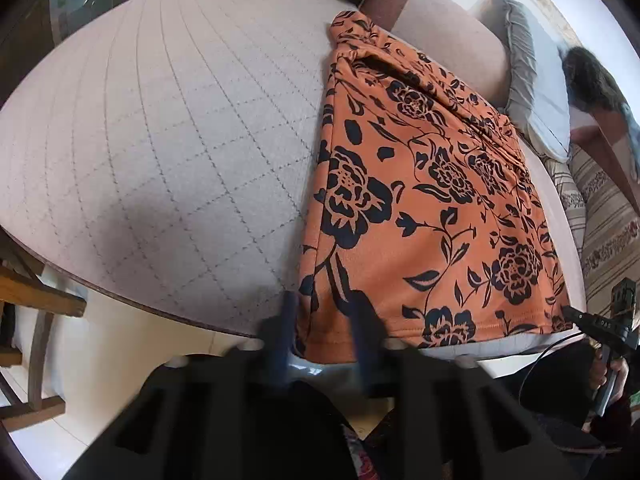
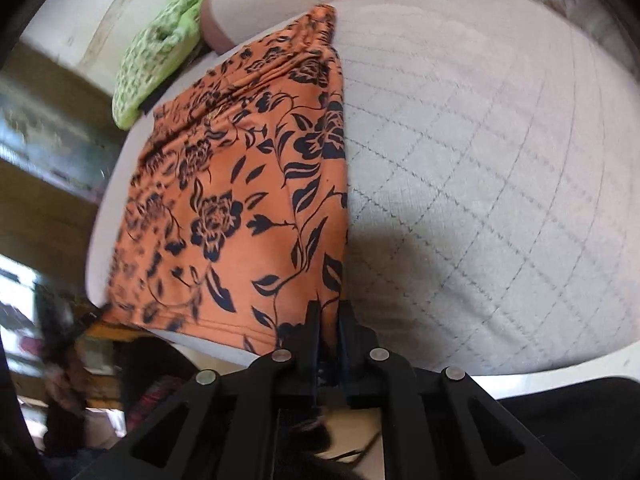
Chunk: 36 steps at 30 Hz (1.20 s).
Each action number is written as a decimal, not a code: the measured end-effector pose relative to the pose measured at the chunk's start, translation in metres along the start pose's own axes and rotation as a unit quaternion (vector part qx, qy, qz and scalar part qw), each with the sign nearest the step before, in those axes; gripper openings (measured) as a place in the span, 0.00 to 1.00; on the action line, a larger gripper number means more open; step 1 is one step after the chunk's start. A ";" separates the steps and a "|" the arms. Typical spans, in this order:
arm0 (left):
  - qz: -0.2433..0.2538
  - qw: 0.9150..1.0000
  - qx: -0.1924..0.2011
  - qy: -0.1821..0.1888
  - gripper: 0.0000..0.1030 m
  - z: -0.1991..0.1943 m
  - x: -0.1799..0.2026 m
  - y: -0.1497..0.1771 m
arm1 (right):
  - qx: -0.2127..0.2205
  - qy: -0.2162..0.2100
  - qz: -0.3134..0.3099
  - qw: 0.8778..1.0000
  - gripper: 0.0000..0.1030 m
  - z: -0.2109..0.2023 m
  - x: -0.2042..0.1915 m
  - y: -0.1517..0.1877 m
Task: Fold small clothes
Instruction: 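Grasp the hem edge with the left tool while the right tool grasps it too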
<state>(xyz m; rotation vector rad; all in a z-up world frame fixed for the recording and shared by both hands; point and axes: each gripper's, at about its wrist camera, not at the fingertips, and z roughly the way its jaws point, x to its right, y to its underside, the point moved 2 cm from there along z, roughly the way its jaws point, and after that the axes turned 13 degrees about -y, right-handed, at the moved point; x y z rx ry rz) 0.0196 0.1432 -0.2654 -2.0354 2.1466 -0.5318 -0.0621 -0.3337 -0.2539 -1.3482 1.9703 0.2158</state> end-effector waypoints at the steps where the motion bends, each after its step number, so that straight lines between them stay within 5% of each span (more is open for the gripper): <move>1: -0.008 1.000 -0.005 0.005 0.56 0.003 0.000 0.000 | -0.002 -0.001 0.006 1.000 0.17 0.001 0.002 -0.002; 3: -0.018 1.000 -0.011 0.019 0.63 0.008 0.002 -0.001 | -0.007 -0.002 0.005 1.000 0.33 0.008 0.004 -0.005; 5: -0.021 0.999 -0.019 0.030 0.62 0.014 0.005 0.000 | -0.017 -0.011 0.012 1.000 0.70 0.018 0.008 -0.006; 6: -0.017 0.999 -0.018 0.037 0.61 0.015 0.007 0.000 | -0.013 -0.017 0.016 1.000 0.70 0.022 0.009 -0.006; 9: 0.004 0.999 -0.014 0.030 0.34 0.022 0.016 0.000 | 0.010 -0.036 0.000 0.999 0.61 0.027 0.002 -0.007; 11: 0.013 1.000 -0.009 0.015 0.22 0.022 0.019 -0.002 | 0.000 -0.014 -0.024 1.000 0.18 0.032 -0.005 -0.006; 12: 0.015 1.000 -0.007 0.017 0.09 0.021 0.019 -0.003 | -0.008 -0.003 -0.035 0.999 0.11 0.035 -0.008 -0.006; 16: 0.016 0.999 0.000 0.042 0.08 0.013 0.017 -0.006 | -0.003 -0.024 -0.048 0.999 0.09 0.026 -0.020 -0.006; 19: 0.030 0.999 0.001 0.027 0.07 0.008 0.016 -0.006 | 0.016 -0.037 -0.053 0.998 0.09 0.007 -0.027 -0.011; 27: 0.083 0.996 0.004 -0.023 0.07 -0.007 0.007 0.001 | -0.006 0.083 -0.108 0.991 0.06 -0.011 -0.031 -0.011; 31: 0.073 0.997 0.010 -0.002 0.07 -0.013 0.002 0.001 | -0.004 0.067 -0.072 0.995 0.06 -0.013 -0.011 -0.006; 34: 0.038 0.999 0.019 0.024 0.14 -0.020 -0.006 -0.006 | 0.004 -0.005 -0.012 1.000 0.10 -0.016 -0.002 -0.009; 36: 0.027 0.998 0.030 0.046 0.41 -0.028 -0.011 -0.008 | 0.004 -0.022 0.025 0.999 0.11 -0.017 0.006 -0.014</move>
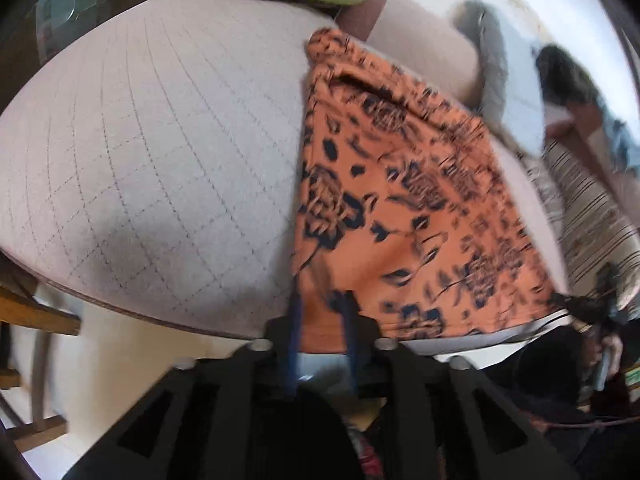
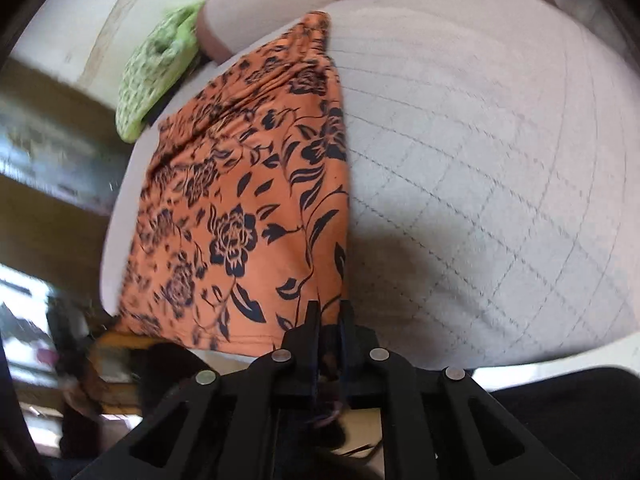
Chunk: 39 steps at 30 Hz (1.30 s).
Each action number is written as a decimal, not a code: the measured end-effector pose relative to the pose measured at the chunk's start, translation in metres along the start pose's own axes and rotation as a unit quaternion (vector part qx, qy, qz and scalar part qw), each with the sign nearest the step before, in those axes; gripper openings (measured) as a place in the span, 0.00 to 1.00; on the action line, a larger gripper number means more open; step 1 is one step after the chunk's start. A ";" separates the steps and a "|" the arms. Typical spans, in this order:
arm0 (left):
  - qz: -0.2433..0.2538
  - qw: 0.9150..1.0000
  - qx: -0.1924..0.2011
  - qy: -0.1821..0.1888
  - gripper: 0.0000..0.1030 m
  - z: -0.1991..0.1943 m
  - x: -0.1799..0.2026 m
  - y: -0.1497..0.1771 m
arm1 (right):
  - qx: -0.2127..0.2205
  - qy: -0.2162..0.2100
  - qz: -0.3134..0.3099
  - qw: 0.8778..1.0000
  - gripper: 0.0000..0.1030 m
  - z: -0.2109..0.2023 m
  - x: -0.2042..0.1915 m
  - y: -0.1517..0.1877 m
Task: Fold small clothes
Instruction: 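Grasp the hem edge with the left tool while the right tool grasps it too, then lift the hem with both tools and fold it toward the collar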
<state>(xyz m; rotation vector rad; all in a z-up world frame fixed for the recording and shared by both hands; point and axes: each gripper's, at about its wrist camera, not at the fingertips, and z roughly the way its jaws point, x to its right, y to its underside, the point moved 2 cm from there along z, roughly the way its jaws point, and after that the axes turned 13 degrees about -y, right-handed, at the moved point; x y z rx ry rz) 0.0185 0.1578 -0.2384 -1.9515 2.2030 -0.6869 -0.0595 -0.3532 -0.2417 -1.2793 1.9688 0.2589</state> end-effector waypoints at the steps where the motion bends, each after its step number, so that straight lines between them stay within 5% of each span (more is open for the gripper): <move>1: -0.004 1.000 0.007 -0.001 0.51 -0.003 -0.002 -0.001 | 0.003 -0.001 0.002 1.000 0.15 -0.001 0.002 -0.002; 2: -0.009 1.000 0.014 -0.004 0.66 -0.005 -0.004 -0.001 | 0.008 0.003 0.001 1.000 0.20 0.001 0.001 -0.002; 3: -0.015 1.000 0.018 -0.002 0.69 -0.006 -0.006 -0.001 | 0.013 0.008 0.000 1.000 0.25 0.001 0.003 -0.003; 6: -0.032 0.999 -0.003 0.017 0.70 0.007 -0.010 -0.003 | 0.023 -0.002 0.017 1.000 0.72 0.002 0.015 -0.004; 13: -0.016 0.998 -0.033 0.041 0.68 0.040 0.009 0.003 | 0.032 -0.037 0.047 0.998 0.73 0.024 0.028 -0.012; 14: -0.003 0.999 -0.034 0.039 0.61 0.042 0.014 0.004 | 0.032 -0.038 0.049 0.998 0.73 0.027 0.030 -0.011; 17: 0.031 0.998 -0.049 0.024 0.28 0.053 0.029 0.007 | 0.031 -0.043 0.041 0.998 0.59 0.029 0.026 -0.010; 19: 0.038 0.998 -0.046 0.022 0.21 0.054 0.032 0.007 | 0.003 -0.059 0.038 0.998 0.28 0.036 0.023 -0.005; 22: 0.026 0.998 -0.043 0.049 0.11 0.049 0.032 0.004 | -0.018 -0.027 0.001 0.999 0.12 0.046 0.010 0.003; 30: -0.007 0.991 0.005 0.137 0.10 0.009 0.031 -0.034 | 0.020 -0.107 -0.035 0.993 0.09 0.022 -0.042 -0.009; 34: -0.028 0.986 0.044 0.158 0.10 -0.012 0.024 -0.088 | 0.075 -0.178 -0.032 0.981 0.09 -0.002 -0.061 -0.040; 39: -0.025 0.986 0.082 0.145 0.10 -0.017 0.029 -0.171 | 0.132 -0.194 -0.044 0.971 0.09 -0.015 -0.089 -0.104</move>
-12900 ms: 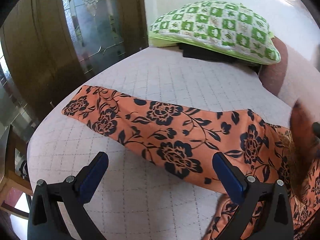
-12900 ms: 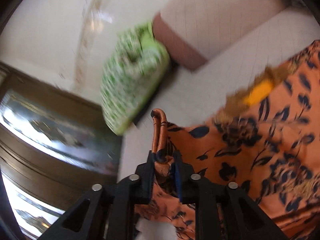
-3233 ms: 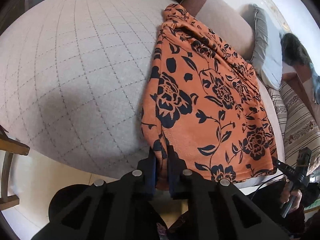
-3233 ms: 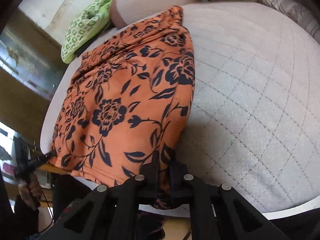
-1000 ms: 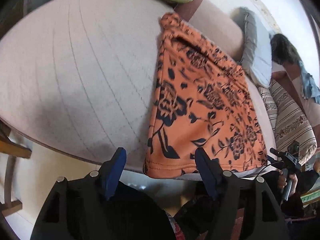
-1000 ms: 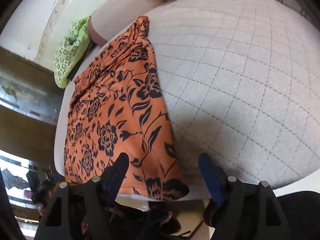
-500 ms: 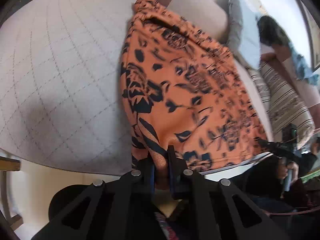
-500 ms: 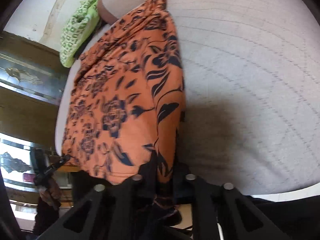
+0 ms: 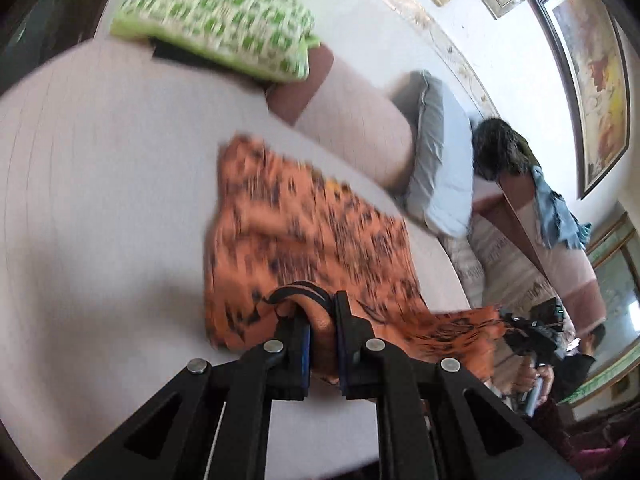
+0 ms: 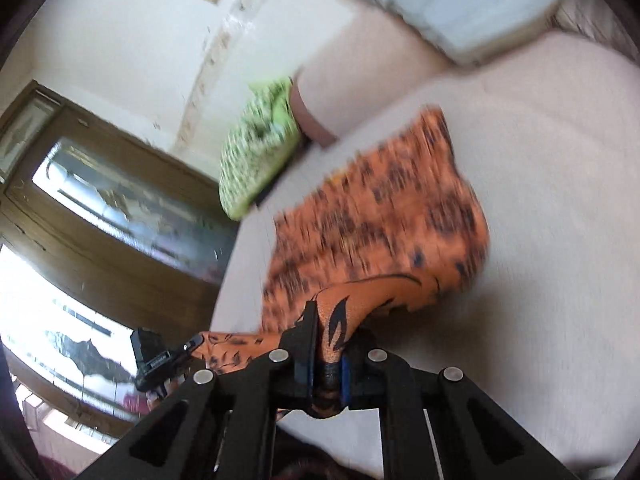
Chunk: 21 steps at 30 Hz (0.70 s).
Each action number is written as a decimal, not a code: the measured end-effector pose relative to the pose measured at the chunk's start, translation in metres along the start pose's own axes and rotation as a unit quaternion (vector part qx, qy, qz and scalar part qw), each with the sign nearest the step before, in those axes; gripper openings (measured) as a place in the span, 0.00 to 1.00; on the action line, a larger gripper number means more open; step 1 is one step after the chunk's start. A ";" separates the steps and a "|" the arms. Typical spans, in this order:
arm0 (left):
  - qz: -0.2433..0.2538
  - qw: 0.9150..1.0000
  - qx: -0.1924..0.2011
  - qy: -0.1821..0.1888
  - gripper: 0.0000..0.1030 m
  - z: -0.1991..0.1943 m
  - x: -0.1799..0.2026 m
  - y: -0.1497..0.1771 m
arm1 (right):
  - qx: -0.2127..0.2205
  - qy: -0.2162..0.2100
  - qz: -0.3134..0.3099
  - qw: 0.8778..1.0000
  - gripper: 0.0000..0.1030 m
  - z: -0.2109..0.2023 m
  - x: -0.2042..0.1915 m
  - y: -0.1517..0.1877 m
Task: Fold small clothes
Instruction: 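Lift the hem with both tools and fold it toward the collar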
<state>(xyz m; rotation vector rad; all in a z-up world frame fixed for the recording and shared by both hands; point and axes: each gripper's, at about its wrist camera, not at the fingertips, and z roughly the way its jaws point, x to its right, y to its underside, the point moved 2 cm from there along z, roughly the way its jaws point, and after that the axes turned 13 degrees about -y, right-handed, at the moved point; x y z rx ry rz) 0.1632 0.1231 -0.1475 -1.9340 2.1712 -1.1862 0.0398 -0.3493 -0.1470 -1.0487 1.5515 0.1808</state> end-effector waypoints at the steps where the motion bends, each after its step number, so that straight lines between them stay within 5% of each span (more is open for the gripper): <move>1: -0.001 1.000 0.005 -0.001 0.10 0.006 0.000 -0.019 | 0.010 -0.002 -0.004 1.000 0.09 0.002 -0.003 -0.015; 6: -0.021 0.999 0.017 -0.017 0.10 0.052 -0.001 -0.102 | 0.062 0.007 -0.015 0.998 0.09 0.034 -0.001 -0.102; 10: -0.055 0.996 -0.012 -0.063 0.10 0.112 -0.012 -0.147 | 0.082 0.033 0.016 0.996 0.09 0.079 0.032 -0.161; 15: -0.067 0.989 -0.040 -0.129 0.10 0.178 -0.025 -0.172 | 0.074 0.073 0.073 0.992 0.09 0.137 0.100 -0.199; 21: -0.110 0.981 -0.078 -0.137 0.15 0.215 -0.051 -0.171 | 0.043 0.096 0.165 0.981 0.12 0.169 0.180 -0.204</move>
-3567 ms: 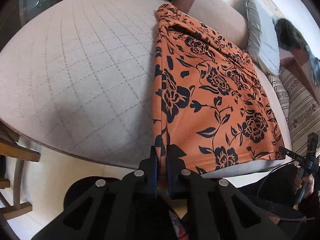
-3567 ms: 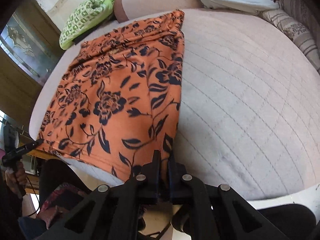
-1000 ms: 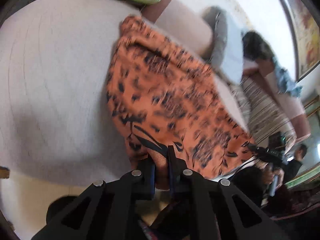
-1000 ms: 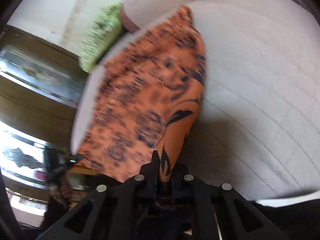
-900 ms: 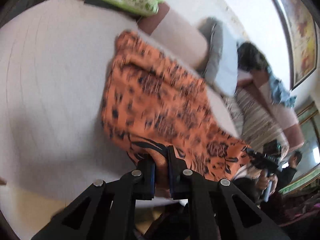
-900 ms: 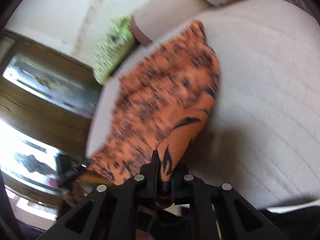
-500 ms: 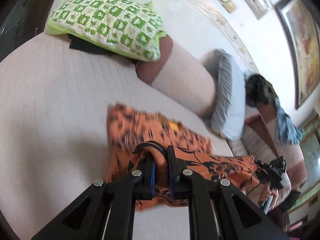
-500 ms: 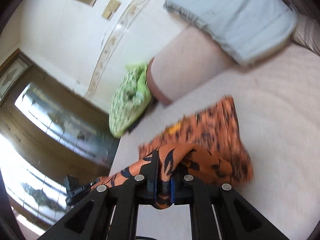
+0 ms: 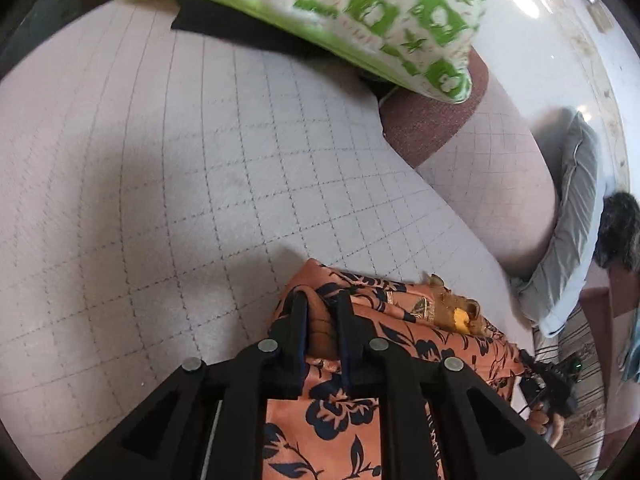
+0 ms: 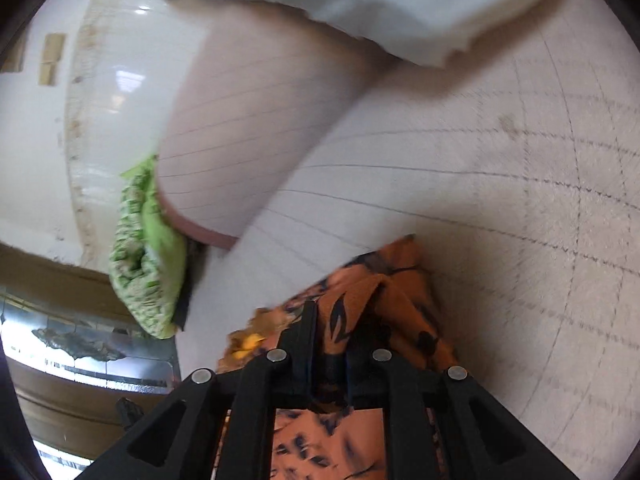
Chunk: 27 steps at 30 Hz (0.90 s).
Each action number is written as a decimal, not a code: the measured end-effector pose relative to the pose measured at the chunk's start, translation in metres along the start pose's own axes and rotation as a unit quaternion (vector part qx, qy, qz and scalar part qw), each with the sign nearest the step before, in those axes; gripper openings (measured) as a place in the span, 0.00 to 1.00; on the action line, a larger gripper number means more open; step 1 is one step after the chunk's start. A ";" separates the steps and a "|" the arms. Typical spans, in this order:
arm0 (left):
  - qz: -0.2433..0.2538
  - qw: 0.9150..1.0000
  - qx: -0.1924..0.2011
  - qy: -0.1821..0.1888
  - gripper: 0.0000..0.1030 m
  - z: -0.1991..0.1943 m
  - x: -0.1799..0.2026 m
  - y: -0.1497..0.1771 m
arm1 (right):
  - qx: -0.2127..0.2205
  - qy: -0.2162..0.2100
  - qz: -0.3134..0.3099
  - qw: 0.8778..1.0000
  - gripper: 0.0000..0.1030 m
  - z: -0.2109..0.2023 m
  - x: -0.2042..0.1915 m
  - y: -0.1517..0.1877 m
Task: Fold small clothes
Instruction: 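Lift the hem with both tools and fold it toward the collar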
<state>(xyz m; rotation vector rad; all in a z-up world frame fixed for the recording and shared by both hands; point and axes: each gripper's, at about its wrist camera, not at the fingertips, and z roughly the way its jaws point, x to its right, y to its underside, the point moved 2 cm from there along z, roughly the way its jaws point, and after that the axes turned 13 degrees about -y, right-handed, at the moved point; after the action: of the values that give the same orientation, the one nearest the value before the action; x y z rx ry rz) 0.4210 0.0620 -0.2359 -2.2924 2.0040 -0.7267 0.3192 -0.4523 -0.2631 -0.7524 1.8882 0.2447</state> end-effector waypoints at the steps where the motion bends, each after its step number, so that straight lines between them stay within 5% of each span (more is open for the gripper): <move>1: -0.013 1.000 0.002 0.011 0.18 -0.001 -0.005 -0.004 | -0.001 -0.010 0.009 1.000 0.12 -0.001 0.008 -0.002; 3: -0.043 0.998 0.034 0.022 0.45 -0.015 -0.018 -0.009 | 0.003 -0.026 0.011 1.000 0.13 -0.007 0.014 -0.005; 5: -0.071 0.994 0.078 0.031 0.59 -0.037 -0.031 -0.011 | 0.027 -0.027 -0.008 0.999 0.17 -0.027 0.012 -0.011; 6: -0.076 0.992 0.094 0.044 0.59 -0.051 -0.034 -0.008 | 0.044 -0.033 -0.013 0.998 0.21 -0.037 0.011 -0.013; 8: -0.034 0.994 0.095 0.052 0.59 -0.066 -0.025 0.001 | 0.075 -0.043 -0.016 0.996 0.52 -0.061 0.006 -0.014; 11: 0.098 0.991 0.093 0.019 0.59 -0.079 0.008 0.042 | 0.056 -0.033 -0.103 0.993 0.54 -0.075 -0.028 0.006; 13: 0.189 0.979 0.083 -0.003 0.59 -0.074 0.035 0.080 | 0.005 -0.019 -0.152 0.988 0.54 -0.065 -0.050 0.031; 16: 0.253 0.966 0.044 -0.010 0.59 -0.049 0.065 0.121 | -0.085 -0.002 -0.213 0.973 0.54 -0.033 -0.070 0.086; 19: 0.267 0.964 0.003 -0.021 0.59 -0.017 0.087 0.137 | -0.172 0.009 -0.238 0.956 0.51 0.016 -0.075 0.143; 22: 0.263 0.964 0.000 -0.027 0.59 0.001 0.105 0.129 | -0.216 0.028 -0.262 0.940 0.46 0.055 -0.077 0.177; 27: 0.229 0.972 0.000 -0.055 0.59 0.027 0.132 0.072 | -0.182 0.063 -0.294 0.936 0.40 0.099 -0.089 0.148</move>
<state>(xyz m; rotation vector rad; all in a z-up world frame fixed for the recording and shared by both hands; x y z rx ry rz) 0.3726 -0.0829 -0.2383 -1.7139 2.3427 -0.5476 0.3290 -0.2538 -0.2521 -1.5780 1.6603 0.1675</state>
